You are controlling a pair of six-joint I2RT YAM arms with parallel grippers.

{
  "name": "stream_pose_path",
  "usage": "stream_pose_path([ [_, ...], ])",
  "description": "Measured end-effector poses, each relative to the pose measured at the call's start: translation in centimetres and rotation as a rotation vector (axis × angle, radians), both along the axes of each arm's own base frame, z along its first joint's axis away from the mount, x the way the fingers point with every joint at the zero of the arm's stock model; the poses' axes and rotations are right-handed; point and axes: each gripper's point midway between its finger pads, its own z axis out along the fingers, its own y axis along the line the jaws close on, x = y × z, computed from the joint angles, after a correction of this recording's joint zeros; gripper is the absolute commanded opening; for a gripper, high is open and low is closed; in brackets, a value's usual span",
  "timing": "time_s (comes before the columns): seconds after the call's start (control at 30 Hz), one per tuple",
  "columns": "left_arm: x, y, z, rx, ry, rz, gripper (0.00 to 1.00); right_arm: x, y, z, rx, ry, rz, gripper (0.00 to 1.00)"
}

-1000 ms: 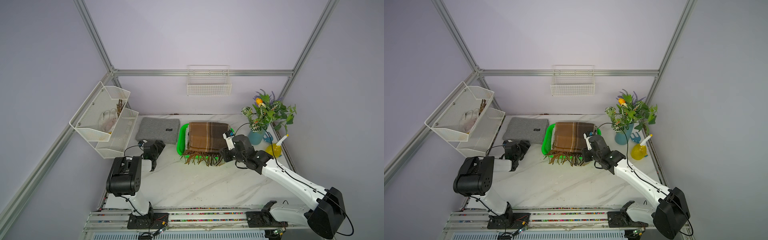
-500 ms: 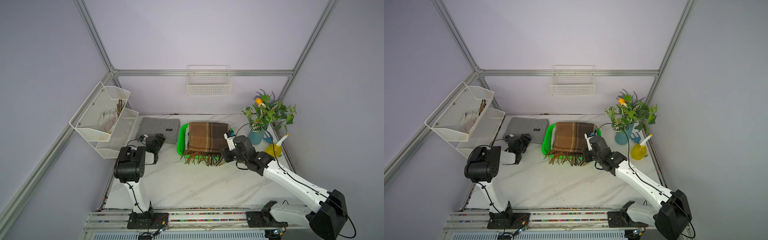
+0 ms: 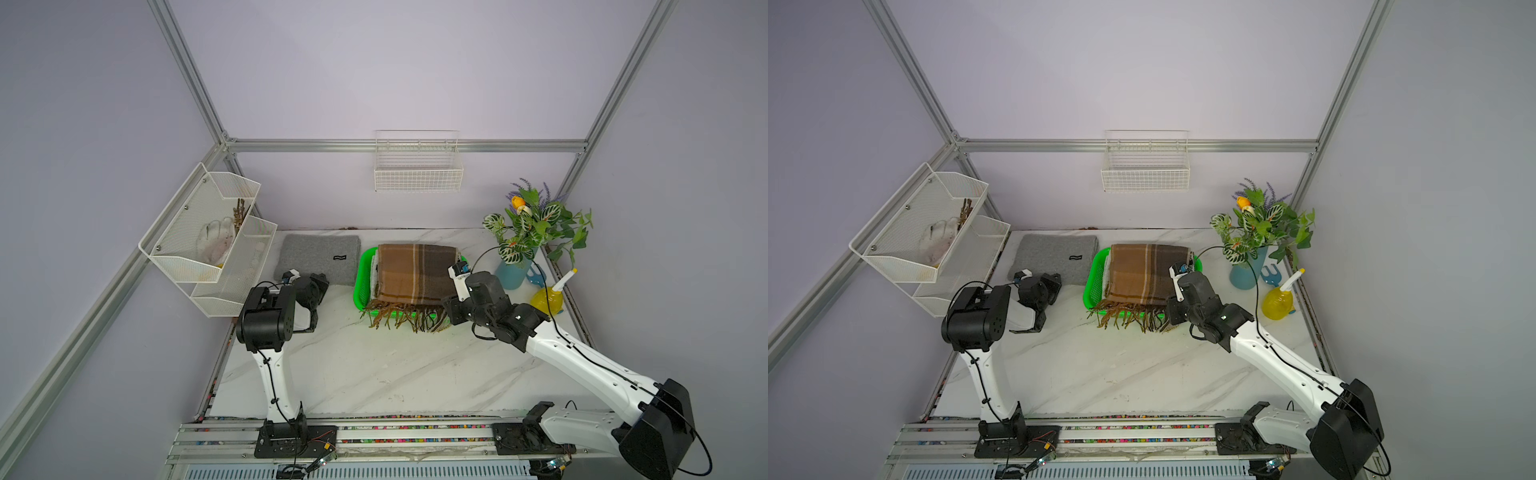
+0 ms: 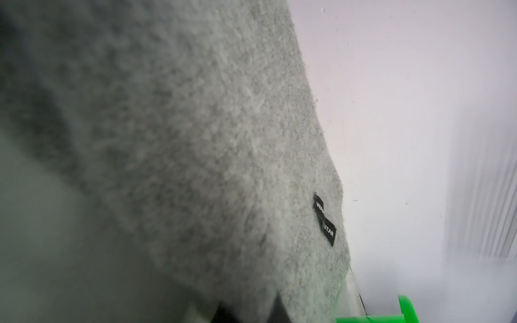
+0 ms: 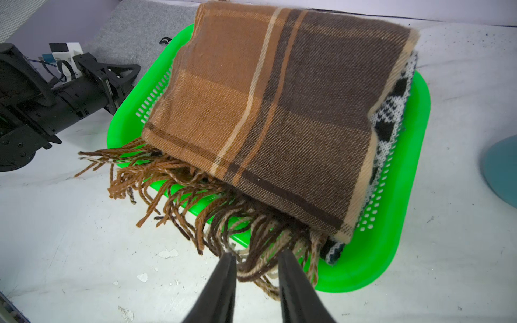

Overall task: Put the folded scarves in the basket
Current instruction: Move the scarf to the center of the board.

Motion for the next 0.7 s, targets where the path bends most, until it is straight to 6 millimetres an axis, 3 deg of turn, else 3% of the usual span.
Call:
stream_pose_path([
  [0.13, -2.2, -0.3, -0.1, 0.003, 0.023, -0.012, 0.0, -0.2, 0.2, 0.0, 0.001, 0.001, 0.008, 0.31],
  [0.47, -11.7, -1.4, 0.2, 0.078, 0.11, -0.042, 0.0, -1.8, 1.9, 0.6, 0.031, -0.004, 0.078, 0.31],
  [0.7, -17.4, -1.3, 1.3, 0.149, 0.119, -0.031, 0.0, -4.3, 5.2, 0.4, 0.11, 0.019, 0.192, 0.31],
])
